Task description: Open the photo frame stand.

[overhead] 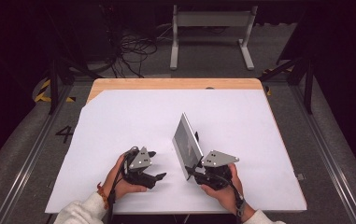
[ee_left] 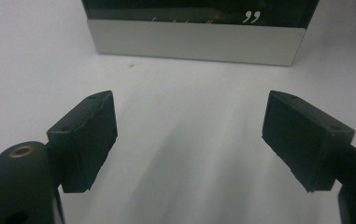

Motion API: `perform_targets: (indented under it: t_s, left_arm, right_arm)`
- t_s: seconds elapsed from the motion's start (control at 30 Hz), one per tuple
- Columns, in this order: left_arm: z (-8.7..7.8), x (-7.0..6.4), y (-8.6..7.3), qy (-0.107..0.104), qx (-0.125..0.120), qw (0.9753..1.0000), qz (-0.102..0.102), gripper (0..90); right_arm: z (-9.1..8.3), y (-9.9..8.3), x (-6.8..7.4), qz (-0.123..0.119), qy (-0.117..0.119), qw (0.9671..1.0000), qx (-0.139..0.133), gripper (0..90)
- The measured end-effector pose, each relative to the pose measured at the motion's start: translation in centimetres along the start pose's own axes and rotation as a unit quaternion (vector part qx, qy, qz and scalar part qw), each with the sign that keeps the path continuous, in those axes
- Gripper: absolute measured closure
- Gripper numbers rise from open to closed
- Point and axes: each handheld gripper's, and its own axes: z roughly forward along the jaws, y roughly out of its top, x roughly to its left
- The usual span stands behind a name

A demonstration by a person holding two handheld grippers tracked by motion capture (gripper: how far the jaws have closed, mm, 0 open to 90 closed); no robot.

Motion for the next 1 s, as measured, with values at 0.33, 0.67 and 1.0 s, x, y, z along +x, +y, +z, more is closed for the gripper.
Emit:
perform_targets:
  t_s: [0.33, 0.67, 1.0]
  left_arm:
    - [2.8, 1.6, 1.8, -0.017, -0.012, 0.9996, -0.020, 15.3]
    - [4.0, 2.3, 2.3, -0.020, -0.003, 0.9998, 0.000, 13.1]
    - [4.7, 3.8, 3.5, -0.051, -0.029, 0.9982, -0.013, 10.9]
  right_arm:
    - [-0.4, -0.2, -0.6, -0.026, 0.012, 0.9995, 0.010, 67.7]
    - [-1.0, -0.4, -1.1, -0.028, 0.016, 0.9994, 0.015, 69.3]
    - [-1.9, -0.7, -0.7, -0.024, 0.005, 0.9997, 0.001, 72.0]
